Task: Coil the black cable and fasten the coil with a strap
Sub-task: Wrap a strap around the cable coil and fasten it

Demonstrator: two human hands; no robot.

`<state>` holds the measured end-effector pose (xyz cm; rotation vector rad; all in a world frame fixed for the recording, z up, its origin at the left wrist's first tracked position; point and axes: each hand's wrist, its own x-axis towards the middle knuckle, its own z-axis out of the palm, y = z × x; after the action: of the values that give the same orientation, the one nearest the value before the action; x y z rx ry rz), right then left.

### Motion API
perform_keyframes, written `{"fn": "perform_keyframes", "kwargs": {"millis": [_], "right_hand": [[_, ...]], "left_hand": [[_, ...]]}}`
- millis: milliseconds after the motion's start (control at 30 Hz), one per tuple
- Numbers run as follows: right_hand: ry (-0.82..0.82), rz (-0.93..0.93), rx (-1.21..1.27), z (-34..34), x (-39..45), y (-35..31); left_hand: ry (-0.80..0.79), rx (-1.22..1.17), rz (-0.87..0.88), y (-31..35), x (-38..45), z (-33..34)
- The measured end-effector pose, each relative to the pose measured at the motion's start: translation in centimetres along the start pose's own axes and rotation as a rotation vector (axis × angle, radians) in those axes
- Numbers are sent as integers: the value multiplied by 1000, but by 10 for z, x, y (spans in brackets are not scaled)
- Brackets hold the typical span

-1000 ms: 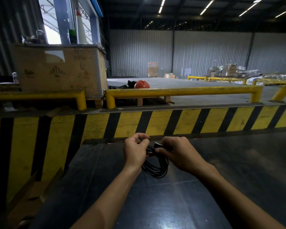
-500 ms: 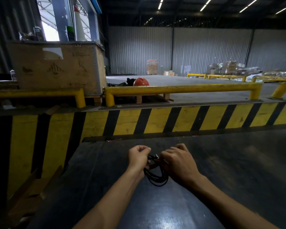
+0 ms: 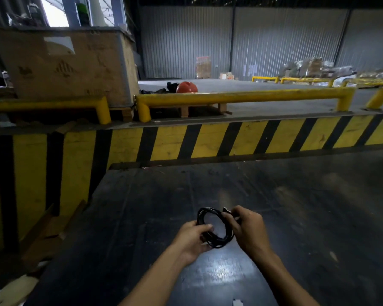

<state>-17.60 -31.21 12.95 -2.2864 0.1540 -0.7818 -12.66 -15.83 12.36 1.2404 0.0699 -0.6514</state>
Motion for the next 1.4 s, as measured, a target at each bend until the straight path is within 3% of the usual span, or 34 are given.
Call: {"fn": "perform_keyframes", "kwargs": {"millis": [100,200,267,367,433,767,933,1100,1267,1400], "right_hand": [[-84,136,198,6,-21,12],[-124,409,366,16,-45,40],[-234,522,206,27,-65,73],[-586,613,-128,47,-104,117],[-664,583,-205,56,-127,129],[-615,535,-229,69,-140,126],[-461,628,159,56,-102,99],[-403,463,483,23,-35,39],[-369,248,513,-3,15,-27],[-324,126,472,-13,44,-57]], "left_hand": [[76,16,-27,-18,4,-10],[121,16,-68,-29,4,-24],[151,27,-89,-36,4,-34],[191,51,-119,-47,2,-45],[211,70,-136,-54,1,-49],[240,40,-135,-67,-10,-51],[263,41,-73,-50,-10,-54],[227,1,-35,-14,-9,-53],[120,-36,-10,37,-13,-32],[-21,-77,115,68,-16,-18]]}}
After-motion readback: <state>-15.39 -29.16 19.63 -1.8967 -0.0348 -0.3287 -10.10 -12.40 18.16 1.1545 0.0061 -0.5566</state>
